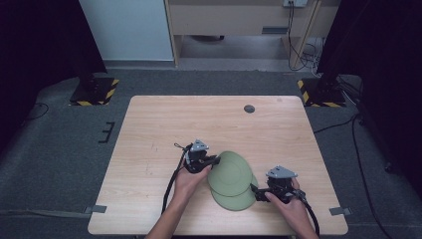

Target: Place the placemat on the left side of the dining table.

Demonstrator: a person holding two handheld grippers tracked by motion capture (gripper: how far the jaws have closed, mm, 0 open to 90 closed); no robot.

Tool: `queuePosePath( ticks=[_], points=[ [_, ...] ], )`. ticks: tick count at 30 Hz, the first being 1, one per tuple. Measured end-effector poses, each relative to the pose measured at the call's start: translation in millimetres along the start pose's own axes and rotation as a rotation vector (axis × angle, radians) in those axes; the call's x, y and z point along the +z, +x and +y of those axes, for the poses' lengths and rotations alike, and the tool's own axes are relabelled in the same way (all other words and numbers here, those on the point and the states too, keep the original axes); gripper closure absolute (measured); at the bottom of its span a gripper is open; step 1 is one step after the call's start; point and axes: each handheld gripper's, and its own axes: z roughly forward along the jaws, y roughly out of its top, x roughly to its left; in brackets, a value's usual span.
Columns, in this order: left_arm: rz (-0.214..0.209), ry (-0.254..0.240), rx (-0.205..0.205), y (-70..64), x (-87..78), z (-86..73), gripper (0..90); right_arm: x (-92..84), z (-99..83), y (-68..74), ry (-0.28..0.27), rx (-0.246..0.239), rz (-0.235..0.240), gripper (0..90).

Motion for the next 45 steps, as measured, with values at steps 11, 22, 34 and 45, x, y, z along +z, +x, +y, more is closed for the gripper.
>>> queuePosePath(
  ticks=[11,22,34,45],
  points=[
    [-0.004,0.0,0.009,-2.9,2.8,-0.4,79.7,2.5,1.1,3.1,-0.006,-0.016,-0.01,2.4],
    [-0.009,0.018,0.006,0.9,2.9,-2.0,78.1,4.6,2.0,0.4,-0.014,-0.013,-0.038,0.8],
    [0.021,-0.046,-0.003,1.1,1.2,-0.6,84.5,3.3,1.4,2.4,-0.016,-0.009,-0.032,3.7],
    [0.028,-0.084,-0.042,8.1,-4.1,-2.1,84.6,3.2,1.3,2.5,-0.014,-0.008,-0.03,3.8]
  ],
)
